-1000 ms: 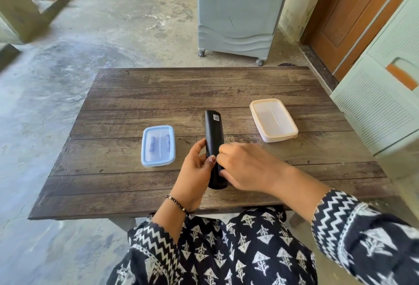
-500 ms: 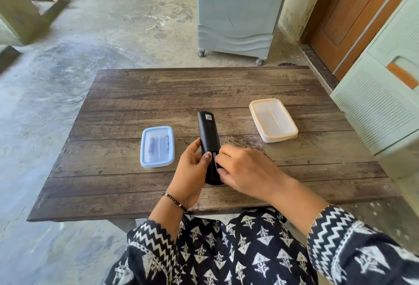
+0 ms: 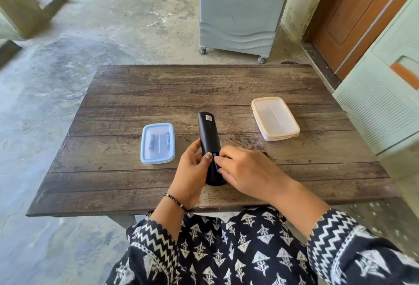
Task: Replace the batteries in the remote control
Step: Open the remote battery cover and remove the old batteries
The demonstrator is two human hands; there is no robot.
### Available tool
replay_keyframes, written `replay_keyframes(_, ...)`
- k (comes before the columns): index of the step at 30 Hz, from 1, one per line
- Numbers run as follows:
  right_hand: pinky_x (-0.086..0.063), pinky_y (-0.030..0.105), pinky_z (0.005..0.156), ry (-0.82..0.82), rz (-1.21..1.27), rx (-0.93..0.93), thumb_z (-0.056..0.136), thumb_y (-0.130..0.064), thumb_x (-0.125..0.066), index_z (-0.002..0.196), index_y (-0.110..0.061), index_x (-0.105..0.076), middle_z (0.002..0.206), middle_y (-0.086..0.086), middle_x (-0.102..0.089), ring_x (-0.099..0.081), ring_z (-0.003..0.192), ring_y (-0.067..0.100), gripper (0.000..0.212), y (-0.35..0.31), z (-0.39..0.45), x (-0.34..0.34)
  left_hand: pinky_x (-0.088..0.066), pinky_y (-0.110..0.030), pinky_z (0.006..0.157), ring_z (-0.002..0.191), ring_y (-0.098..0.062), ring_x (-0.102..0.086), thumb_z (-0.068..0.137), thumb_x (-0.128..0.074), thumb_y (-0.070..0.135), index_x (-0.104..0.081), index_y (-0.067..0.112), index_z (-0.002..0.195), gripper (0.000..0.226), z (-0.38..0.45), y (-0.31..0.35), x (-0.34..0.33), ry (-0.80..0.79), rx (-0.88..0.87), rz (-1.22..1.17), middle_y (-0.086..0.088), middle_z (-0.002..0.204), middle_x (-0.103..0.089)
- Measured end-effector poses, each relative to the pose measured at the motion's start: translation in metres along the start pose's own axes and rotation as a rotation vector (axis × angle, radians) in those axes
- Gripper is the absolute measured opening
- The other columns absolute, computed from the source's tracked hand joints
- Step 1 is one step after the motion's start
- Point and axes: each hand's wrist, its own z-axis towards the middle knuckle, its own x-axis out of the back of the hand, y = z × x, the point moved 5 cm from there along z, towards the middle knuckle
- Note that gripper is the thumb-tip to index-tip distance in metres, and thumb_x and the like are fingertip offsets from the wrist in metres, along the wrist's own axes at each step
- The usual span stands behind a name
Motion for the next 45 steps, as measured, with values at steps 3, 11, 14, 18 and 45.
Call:
replay_keyframes(3,-0.056,0.038,0.052,-0.010,-0.013,0.017,0.088,-0.025,-0.037,0.101,-0.004,-0.063,0.090,0.009,-0.058,-0.060,0.073,0.024,0.036,-0.001,0.001,0.000,-0.047,-0.052,0.094,0.089,-0.023,-0.063,0.095,-0.042,0.000,-0.045,0.011,0.132,0.040,0.000,0.000,-0.001,0.004,-0.007,0.025,-0.015,0.107,-0.067)
replay_keyframes(11,-0.055,0.039,0.048,0.004,0.016,-0.027,0.087,-0.016,-0.049,0.102,-0.002,-0.061,0.092,0.010,-0.058,-0.062,0.063,0.026,0.024,-0.003,0.001,-0.001,-0.050,-0.045,0.085,0.083,-0.021,-0.064,0.095,-0.041,-0.001,-0.047,0.008,0.130,0.037,0.003,0.004,0.000,0.010,-0.024,0.004,-0.013,0.098,-0.067)
replay_keyframes(14,-0.056,0.038,0.050,0.022,0.051,-0.012,0.089,-0.020,-0.042,0.105,-0.003,-0.062,0.093,0.009,-0.058,-0.062,0.064,0.026,0.030,-0.001,0.003,-0.003,-0.050,-0.047,0.087,0.079,-0.018,-0.064,0.095,-0.041,-0.001,-0.048,0.009,0.127,0.035,0.003,0.005,0.002,0.024,-0.025,-0.006,-0.011,0.095,-0.067)
replay_keyframes(18,-0.056,0.038,0.057,0.013,0.154,-0.036,0.090,-0.028,-0.038,0.113,-0.008,-0.061,0.103,0.006,-0.057,-0.063,0.068,0.025,0.038,0.002,0.002,-0.005,-0.057,-0.035,0.071,0.074,-0.014,-0.067,0.095,-0.041,0.000,-0.049,0.011,0.125,0.033,0.003,0.004,0.005,0.038,-0.018,-0.033,-0.009,0.094,-0.069)
replay_keyframes(45,-0.035,0.024,0.050,0.322,0.039,-0.693,0.072,-0.018,-0.076,0.063,-0.015,-0.053,0.067,-0.004,-0.055,-0.046,0.069,0.015,0.025,0.045,-0.069,-0.025,-0.046,-0.060,0.093,0.103,-0.033,-0.061,0.094,-0.042,-0.002,-0.045,0.012,0.126,0.035,-0.003,0.004,0.000,0.060,0.004,-0.010,-0.019,0.112,-0.062)
